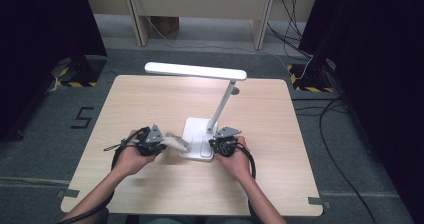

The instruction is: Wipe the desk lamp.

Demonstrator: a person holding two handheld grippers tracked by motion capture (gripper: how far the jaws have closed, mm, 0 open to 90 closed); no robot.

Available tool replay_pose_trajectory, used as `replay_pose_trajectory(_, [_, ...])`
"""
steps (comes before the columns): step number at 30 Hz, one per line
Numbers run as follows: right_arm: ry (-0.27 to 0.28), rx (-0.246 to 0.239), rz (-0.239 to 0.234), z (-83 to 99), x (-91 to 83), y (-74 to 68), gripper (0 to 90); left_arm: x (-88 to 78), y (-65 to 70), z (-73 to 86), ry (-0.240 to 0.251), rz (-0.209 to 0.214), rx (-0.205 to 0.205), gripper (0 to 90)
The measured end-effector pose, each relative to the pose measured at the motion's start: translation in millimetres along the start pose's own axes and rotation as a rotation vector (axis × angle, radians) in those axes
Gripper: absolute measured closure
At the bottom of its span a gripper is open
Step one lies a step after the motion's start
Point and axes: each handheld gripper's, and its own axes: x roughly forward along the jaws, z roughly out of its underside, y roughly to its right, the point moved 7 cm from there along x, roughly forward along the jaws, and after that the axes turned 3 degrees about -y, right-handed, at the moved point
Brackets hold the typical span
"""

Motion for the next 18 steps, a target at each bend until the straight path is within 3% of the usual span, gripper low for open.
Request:
replay_pose_trajectory(11, [-0.005, -0.014, -0.002, -0.5, 0.2, -0.5, 90.0, 15.9, 12.6, -11.0, -0.027, 0.037, 0.042, 84.6])
replay_pose_trajectory(18, [-0.009, -0.013, -0.009, -0.9, 0.3, -0.2, 90.0, 4.3, 1.2, -1.5, -0.036, 0.010, 0.042, 84.6])
